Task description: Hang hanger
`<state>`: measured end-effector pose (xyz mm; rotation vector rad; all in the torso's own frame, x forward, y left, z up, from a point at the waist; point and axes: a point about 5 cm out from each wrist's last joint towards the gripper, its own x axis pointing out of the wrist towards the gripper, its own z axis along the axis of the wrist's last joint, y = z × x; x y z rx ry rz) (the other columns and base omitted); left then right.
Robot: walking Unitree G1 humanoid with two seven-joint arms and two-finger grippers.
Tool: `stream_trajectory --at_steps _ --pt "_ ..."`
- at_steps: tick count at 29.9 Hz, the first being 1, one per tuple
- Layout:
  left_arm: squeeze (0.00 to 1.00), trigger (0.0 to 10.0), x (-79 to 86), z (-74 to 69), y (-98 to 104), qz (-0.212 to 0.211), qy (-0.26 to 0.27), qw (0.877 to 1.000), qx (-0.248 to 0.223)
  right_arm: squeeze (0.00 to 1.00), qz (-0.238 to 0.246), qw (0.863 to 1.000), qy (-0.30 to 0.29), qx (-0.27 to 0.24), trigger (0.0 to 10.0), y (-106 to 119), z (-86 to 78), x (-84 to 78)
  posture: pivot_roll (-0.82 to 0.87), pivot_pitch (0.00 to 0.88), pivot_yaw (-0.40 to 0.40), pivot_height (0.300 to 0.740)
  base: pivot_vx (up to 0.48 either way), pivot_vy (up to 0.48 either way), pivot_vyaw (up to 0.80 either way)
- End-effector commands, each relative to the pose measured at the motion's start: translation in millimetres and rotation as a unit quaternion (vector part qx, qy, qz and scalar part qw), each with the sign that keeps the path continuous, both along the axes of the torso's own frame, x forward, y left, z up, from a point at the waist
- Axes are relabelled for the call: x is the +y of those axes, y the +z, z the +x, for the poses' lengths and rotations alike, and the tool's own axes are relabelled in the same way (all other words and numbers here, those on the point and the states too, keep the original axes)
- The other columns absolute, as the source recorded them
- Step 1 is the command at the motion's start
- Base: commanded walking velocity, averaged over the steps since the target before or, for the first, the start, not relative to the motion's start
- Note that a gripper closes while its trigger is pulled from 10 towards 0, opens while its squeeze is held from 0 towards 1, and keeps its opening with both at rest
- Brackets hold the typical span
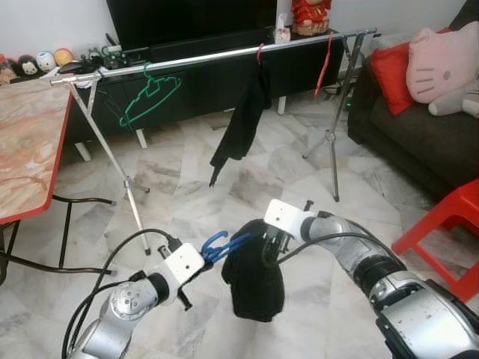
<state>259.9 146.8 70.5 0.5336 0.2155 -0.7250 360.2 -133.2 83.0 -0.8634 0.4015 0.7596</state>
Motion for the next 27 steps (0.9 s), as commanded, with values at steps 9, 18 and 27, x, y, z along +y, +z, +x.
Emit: stream_trajectory --at_steps 9,18,27 --pt "0.0 10.0 3.5 4.9 6 -0.015 0.016 1.0 -0.017 0.0 0.041 0.997 0.067 0.025 10.0 7 -3.6 19.2 -0.1 0.0 0.038 0.74 0.0 0.0 0.0" --pt "0.0 10.0 2.3 8.9 3 -0.005 0.029 1.0 -0.008 0.0 0.081 0.993 0.079 0.024 10.0 26 1.9 28.5 -0.1 0.0 0.039 0.74 0.0 0.0 0.0" --pt "0.0 10.0 4.1 5.2 -7 0.022 0.028 0.999 0.016 0.0 0.046 0.999 0.025 0.017 10.0 18 4.5 10.9 -0.1 0.0 0.039 0.74 0.0 0.0 0.0"
